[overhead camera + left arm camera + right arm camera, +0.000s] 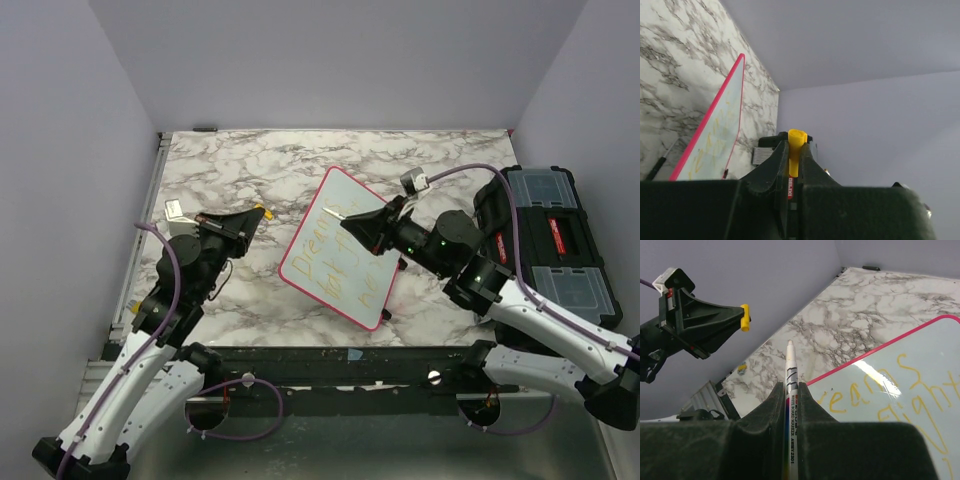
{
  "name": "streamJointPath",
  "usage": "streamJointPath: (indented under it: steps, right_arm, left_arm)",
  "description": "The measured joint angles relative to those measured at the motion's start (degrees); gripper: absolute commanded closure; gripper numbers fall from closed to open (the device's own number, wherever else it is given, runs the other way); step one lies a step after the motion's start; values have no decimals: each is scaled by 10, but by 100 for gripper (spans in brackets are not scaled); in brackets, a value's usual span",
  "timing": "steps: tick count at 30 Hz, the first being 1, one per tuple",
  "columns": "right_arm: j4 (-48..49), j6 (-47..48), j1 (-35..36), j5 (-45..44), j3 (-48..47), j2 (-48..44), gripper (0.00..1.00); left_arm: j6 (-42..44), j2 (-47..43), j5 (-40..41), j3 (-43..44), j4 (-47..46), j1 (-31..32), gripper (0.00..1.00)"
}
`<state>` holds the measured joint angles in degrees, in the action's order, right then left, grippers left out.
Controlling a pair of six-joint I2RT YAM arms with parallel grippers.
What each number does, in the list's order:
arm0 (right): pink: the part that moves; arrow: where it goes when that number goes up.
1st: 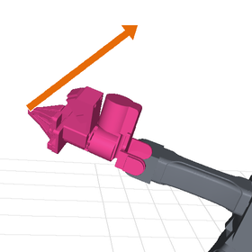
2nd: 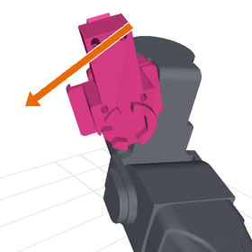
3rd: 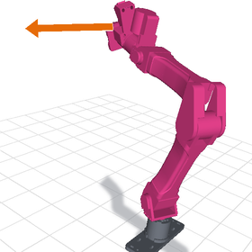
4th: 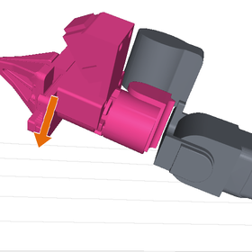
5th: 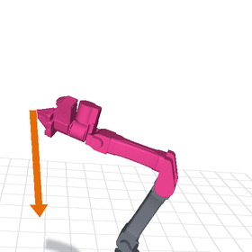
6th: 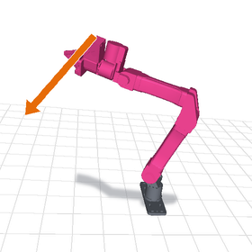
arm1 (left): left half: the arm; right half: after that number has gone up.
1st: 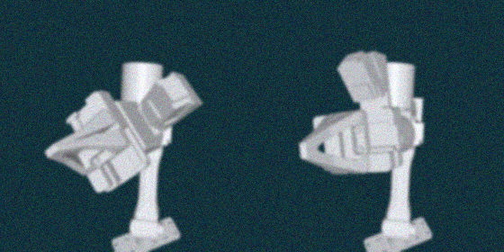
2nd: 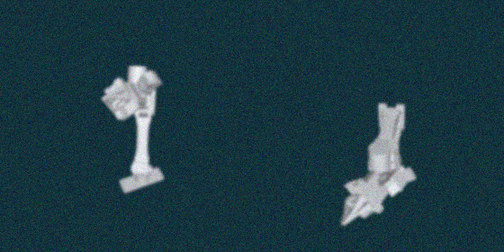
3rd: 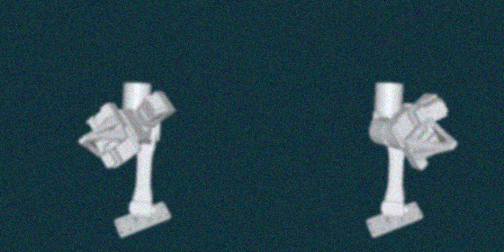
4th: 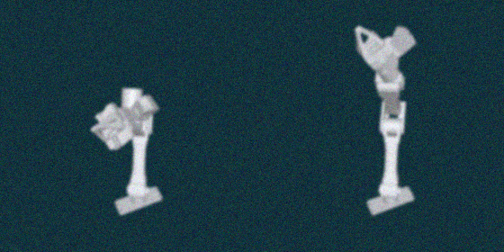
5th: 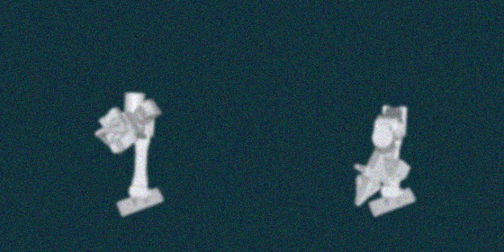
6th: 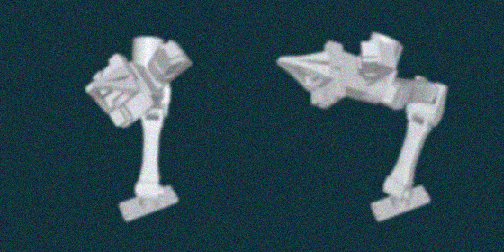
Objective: Write a sentence on the whiteboard
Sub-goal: Close the whiteboard marker at the center of the board.
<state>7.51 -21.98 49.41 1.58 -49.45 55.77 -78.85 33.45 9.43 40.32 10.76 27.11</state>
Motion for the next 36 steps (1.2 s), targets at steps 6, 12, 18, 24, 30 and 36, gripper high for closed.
streamJointPath:
  steps: [6, 12, 18, 24, 30, 36]
  right_arm:
    - [19, 7, 4, 15, -21, 33, 99]
    - [28, 16, 13, 32, -44, 61, 99]
    - [41, 21, 26, 46, -50, 84, 99]
    - [50, 21, 35, 49, -50, 94, 99]
    - [59, 21, 42, 49, -50, 100, 99]
    - [63, 20, 43, 48, -50, 104, 99]
  left_arm:
    - [-111, 38, -1, 17, 15, 0, 100]
    - [-184, 78, -1, 54, 52, 5, 100]
    - [-225, 85, -1, 54, 52, 15, 100]
    - [-243, 96, -8, 54, 50, 21, 100]
    - [-252, 97, -10, 54, 38, 26, 100]
    - [-257, 99, -12, 54, 27, 28, 100]
